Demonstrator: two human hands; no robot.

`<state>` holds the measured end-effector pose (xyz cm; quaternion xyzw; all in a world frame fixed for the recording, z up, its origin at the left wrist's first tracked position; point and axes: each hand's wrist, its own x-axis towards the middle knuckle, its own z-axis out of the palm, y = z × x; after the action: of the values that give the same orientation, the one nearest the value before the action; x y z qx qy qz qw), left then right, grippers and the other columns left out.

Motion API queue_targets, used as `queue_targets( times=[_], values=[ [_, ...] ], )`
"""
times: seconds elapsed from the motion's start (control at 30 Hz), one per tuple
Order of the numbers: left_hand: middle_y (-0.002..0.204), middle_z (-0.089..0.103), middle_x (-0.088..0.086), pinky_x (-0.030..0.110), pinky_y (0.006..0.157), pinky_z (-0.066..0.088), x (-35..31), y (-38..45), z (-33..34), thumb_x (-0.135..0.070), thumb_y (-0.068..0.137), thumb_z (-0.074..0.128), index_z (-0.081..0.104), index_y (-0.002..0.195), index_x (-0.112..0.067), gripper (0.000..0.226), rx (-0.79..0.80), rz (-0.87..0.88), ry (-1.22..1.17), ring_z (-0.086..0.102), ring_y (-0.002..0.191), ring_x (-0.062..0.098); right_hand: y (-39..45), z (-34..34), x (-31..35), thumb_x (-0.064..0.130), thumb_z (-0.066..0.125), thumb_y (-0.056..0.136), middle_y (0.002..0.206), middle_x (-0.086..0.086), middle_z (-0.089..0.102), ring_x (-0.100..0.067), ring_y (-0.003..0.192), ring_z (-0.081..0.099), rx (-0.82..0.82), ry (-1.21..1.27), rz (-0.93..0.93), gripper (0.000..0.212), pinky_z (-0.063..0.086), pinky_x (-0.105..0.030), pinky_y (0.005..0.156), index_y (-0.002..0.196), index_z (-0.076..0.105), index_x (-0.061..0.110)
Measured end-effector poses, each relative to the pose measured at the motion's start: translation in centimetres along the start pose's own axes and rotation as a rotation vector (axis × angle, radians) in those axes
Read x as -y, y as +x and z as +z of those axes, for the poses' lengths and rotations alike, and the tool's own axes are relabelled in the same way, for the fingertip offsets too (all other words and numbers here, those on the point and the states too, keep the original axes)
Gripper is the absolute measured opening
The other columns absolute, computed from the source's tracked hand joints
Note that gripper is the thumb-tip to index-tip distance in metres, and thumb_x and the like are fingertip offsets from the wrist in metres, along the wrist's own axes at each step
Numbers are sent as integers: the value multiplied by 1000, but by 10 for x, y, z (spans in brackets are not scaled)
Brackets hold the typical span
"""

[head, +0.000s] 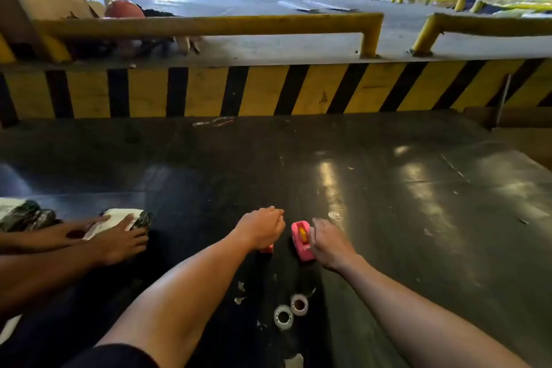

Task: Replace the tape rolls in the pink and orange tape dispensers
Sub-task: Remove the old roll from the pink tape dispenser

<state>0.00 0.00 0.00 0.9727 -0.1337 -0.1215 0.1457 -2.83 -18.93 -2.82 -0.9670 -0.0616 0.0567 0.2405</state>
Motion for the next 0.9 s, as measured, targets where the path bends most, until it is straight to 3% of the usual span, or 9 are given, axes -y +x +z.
queue_targets(
  times=[0.2, 0.33, 0.5, 0.63, 0.73, 0.9],
  values=[
    [160, 36, 6, 49, 114, 38, 9, 24, 31, -39, 104, 33, 36, 152, -22, 51, 108, 68, 76, 42, 142, 25, -2, 43, -21, 28, 35, 101, 121, -21, 59, -36, 110, 56, 112, 116, 147, 32, 45, -41, 94, 115, 54, 7],
    [159, 37, 5, 55, 113, 34, 9, 51, 45, -37, 104, 36, 35, 152, -25, 50, 139, 128, 76, 39, 144, 25, 3, 57, -24, 29, 38, 99, 121, -20, 59, -37, 110, 56, 77, 161, 217, 31, 45, -41, 92, 116, 55, 10],
    [165, 25, 1, 50, 114, 35, 9, 83, 55, -26, 100, 45, 20, 157, -27, 63, 194, 205, 69, 35, 146, 25, 12, 68, -25, 30, 49, 96, 121, -10, 55, -30, 113, 52, -21, 164, 247, 32, 44, -41, 93, 124, 53, 16],
    [167, 18, -1, 46, 115, 33, 14, 102, 62, -19, 97, 50, 22, 157, -29, 67, 301, 247, 88, 34, 146, 26, 16, 72, -30, 43, 53, 92, 118, -4, 56, -27, 110, 52, -35, 92, 236, 39, 48, -40, 89, 125, 55, 21],
    [165, 23, 1, 43, 116, 34, 18, 108, 66, -14, 95, 52, 25, 156, -27, 68, 330, 263, 74, 36, 144, 27, 17, 74, -36, 52, 52, 89, 121, -1, 57, -26, 111, 52, -5, -28, 217, 49, 47, -40, 89, 130, 52, 24],
    [151, 38, 5, 43, 109, 42, 21, 110, 69, -24, 94, 58, 31, 154, -27, 65, 305, 298, 109, 46, 131, 25, 20, 71, -53, 46, 52, 90, 121, -3, 57, -26, 112, 52, 33, -67, 134, 53, 45, -39, 90, 138, 47, 23]
  ],
)
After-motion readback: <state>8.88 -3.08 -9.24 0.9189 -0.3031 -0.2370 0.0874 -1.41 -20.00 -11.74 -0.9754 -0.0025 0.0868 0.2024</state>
